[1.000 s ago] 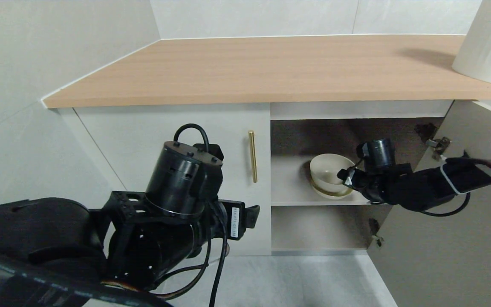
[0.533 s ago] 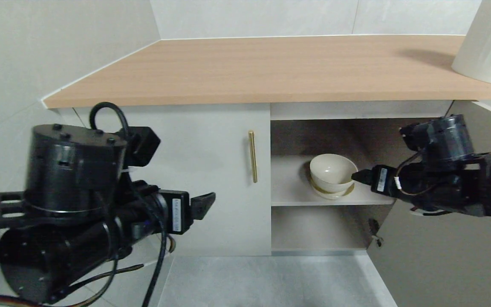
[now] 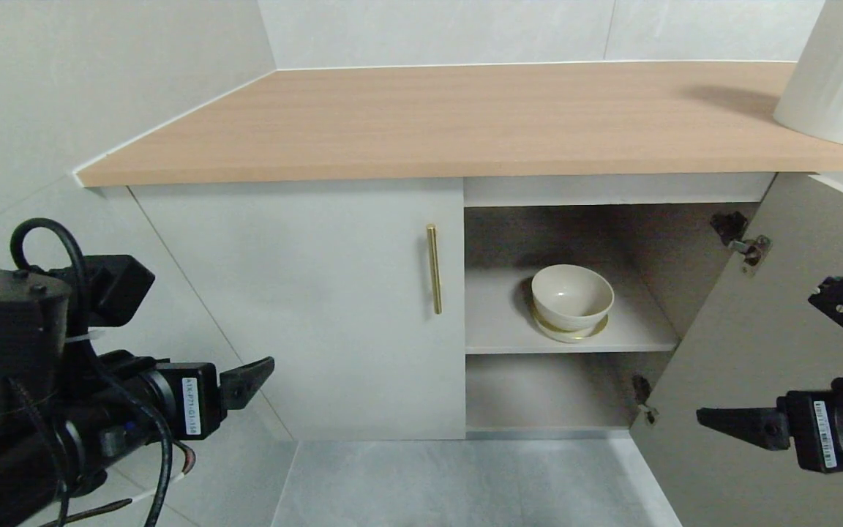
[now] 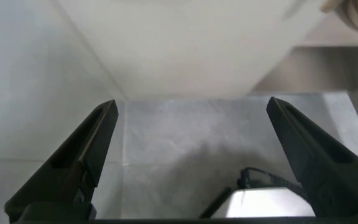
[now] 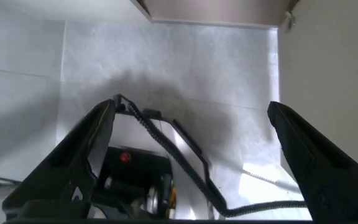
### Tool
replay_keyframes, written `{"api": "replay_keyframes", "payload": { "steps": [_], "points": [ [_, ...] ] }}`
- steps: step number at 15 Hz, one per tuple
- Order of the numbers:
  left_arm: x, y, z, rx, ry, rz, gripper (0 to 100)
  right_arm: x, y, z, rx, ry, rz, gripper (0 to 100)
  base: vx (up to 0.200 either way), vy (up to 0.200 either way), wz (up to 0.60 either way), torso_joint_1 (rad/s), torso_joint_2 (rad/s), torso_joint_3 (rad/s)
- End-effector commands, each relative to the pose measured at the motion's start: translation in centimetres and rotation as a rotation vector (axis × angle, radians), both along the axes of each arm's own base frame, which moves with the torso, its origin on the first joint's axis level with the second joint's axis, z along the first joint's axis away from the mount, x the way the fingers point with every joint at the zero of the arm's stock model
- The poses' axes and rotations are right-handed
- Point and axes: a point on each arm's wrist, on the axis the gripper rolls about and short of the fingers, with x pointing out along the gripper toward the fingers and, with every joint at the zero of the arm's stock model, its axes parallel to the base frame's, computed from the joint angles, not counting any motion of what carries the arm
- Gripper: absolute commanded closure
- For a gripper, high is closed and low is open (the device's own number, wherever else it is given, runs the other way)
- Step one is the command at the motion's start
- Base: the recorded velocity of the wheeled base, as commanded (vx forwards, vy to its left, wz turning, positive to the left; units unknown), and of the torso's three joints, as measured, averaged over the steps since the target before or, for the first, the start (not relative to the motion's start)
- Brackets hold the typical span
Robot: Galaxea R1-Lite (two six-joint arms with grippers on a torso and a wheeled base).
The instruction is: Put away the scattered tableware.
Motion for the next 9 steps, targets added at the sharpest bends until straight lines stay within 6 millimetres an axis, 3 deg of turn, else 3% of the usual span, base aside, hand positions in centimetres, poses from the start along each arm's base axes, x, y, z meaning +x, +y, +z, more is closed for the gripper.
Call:
{"api": "replay_keyframes", "payload": {
  "steps": [1, 5, 9],
  "points": [
    [-0.13, 0.23, 0.01, -0.001, -0.005, 0.010, 0, -0.88, -0.43, 0.10, 0.009, -0.019, 0.001, 0, 0.000, 0.000, 0.00, 0.000, 0.00, 0.000],
    [-0.42, 0.42, -0.31, 0.003, -0.001, 0.021, 0, -1.07, -0.24, -0.23, 0.004, -0.008, 0.018, 0, 0.000, 0.000, 0.00, 0.000, 0.00, 0.000],
    [-0.78, 0.66, -0.29, 0.006, -0.012, 0.036, 0, -1.37, -0.01, -0.57, -0.004, 0.005, 0.041, 0, -0.200, 0.000, 0.00, 0.008, 0.00, 0.000]
  ]
}}
